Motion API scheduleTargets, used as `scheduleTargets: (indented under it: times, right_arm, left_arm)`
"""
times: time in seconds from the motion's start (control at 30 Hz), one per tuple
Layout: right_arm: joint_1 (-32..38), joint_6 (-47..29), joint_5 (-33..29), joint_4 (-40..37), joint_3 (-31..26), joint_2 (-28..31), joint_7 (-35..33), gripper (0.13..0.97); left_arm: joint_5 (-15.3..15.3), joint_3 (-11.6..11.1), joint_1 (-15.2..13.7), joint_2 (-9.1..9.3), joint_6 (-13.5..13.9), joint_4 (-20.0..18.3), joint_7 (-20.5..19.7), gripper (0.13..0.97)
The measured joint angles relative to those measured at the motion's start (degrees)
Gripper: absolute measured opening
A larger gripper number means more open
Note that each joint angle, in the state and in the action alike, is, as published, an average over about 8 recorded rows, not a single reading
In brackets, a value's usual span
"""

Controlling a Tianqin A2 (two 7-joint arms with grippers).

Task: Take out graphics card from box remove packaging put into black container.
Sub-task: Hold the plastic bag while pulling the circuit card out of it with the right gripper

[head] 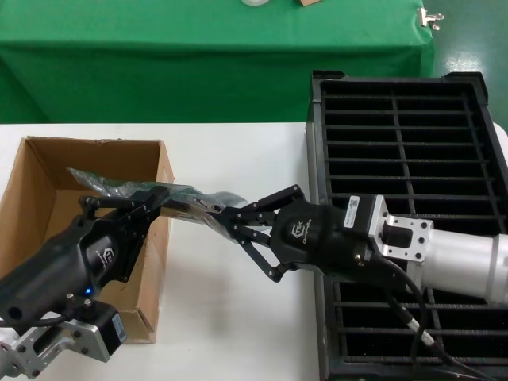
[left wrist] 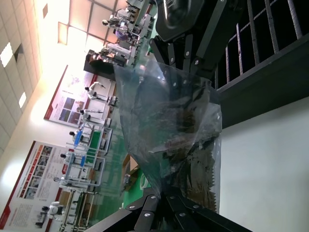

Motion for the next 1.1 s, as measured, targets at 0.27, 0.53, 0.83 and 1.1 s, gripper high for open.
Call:
scheduleTargets:
  times: [0.27, 0.53, 0.83, 1.1]
  right_arm:
    - [0.2, 0.3, -0.2, -0.9, 0.3, -0.8, -1.0, 0.132]
    - [0.3, 0.3, -0.3, -1.2, 0.4, -1.2, -1.5, 0.14]
    - [0.4, -0.4, -0.2, -1.7, 0.4, -1.4, -2.3, 0.199]
    - [0.7, -0.5, 0.1, -2.9, 0.7, -2.0, -2.9, 0.298]
  left_arm:
    - [0.0, 0.0, 0.0, 0.0, 0.0, 0.0, 0.0, 0.139]
    - [0.0, 0.0, 0.0, 0.0, 0.0, 0.0, 0.0, 0.139]
    - [0.0, 0.0, 0.0, 0.0, 0.0, 0.0, 0.0, 0.139]
    - [0.0, 0.0, 0.0, 0.0, 0.0, 0.0, 0.0, 0.139]
